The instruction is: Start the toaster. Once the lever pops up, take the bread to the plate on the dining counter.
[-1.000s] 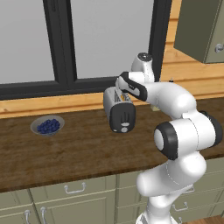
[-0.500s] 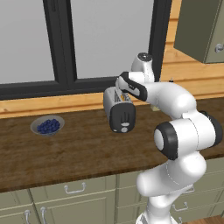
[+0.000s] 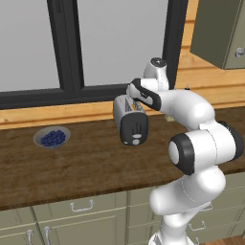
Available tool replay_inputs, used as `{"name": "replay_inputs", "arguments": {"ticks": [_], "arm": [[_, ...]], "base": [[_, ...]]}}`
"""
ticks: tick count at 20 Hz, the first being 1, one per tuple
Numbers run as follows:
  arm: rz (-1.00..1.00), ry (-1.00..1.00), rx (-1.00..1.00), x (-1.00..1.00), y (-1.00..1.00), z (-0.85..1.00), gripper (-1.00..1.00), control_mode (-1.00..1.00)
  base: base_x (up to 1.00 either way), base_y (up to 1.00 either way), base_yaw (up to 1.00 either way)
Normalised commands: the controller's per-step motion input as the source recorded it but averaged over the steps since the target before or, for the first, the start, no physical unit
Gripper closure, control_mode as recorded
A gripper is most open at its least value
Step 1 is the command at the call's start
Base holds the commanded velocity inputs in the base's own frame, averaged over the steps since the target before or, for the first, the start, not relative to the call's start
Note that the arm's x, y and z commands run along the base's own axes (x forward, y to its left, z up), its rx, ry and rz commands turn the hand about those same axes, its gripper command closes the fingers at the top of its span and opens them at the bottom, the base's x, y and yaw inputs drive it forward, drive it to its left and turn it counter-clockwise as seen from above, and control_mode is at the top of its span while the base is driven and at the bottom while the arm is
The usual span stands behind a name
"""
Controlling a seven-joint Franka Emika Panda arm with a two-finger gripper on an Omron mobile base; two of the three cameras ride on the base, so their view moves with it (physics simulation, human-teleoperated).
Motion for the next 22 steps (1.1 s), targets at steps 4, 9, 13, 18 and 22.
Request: {"name": "replay_inputs", "arguments": {"ticks": [4,9,13,18,22], "arm": [[0.00,0.00,0.00,0.00,0.00,0.00,-1.00,-1.00],[0.00,0.00,0.00,0.00,0.00,0.00,-1.00,-1.00],[0.00,0.00,0.00,0.00,0.00,0.00,-1.00,-1.00],[0.00,0.00,0.00,0.00,0.00,0.00,-1.00,-1.00],[0.00,0.00,0.00,0.00,0.00,0.00,-1.00,-1.00]], "base": [[0.00,0.00,0.00],[0.00,0.00,0.00],[0.00,0.00,0.00],[0.00,0.00,0.00],[0.00,0.00,0.00]]}}
